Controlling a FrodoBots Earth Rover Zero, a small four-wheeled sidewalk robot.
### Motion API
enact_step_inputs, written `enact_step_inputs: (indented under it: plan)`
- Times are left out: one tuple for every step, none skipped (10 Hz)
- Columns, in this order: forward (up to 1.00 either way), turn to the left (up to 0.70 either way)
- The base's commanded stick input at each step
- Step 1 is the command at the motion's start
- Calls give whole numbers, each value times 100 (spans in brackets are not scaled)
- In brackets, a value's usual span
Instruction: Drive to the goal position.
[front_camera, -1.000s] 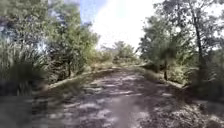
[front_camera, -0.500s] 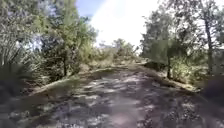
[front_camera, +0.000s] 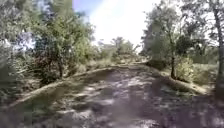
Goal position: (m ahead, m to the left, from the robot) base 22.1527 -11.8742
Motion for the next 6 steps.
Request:
enact_step_inputs:
  plan:
    - [85, 0]
    - [85, 0]
    - [85, 0]
    - [85, 0]
    - [85, 0]
    - [85, -7]
